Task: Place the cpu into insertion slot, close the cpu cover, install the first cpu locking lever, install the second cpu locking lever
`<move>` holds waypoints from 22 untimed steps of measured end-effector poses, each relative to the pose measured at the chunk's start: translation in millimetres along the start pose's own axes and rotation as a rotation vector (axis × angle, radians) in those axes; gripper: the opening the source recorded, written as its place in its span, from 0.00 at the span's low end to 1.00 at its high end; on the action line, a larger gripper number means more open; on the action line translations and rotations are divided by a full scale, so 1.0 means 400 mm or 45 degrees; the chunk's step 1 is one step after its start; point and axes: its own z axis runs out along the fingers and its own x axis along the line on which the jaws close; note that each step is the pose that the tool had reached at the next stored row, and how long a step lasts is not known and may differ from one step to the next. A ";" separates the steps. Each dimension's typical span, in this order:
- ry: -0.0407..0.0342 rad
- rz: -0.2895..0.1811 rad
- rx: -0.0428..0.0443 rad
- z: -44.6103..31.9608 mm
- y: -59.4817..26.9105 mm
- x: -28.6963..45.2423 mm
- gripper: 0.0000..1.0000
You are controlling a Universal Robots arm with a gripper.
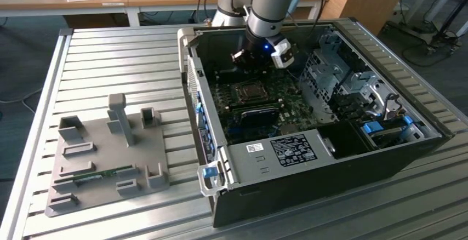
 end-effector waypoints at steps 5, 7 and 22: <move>0.0001 0.000 0.001 0.005 -0.001 0.000 0.11; 0.0001 0.000 0.001 0.006 -0.001 0.000 0.11; -0.0001 0.000 0.001 0.008 0.003 -0.012 0.11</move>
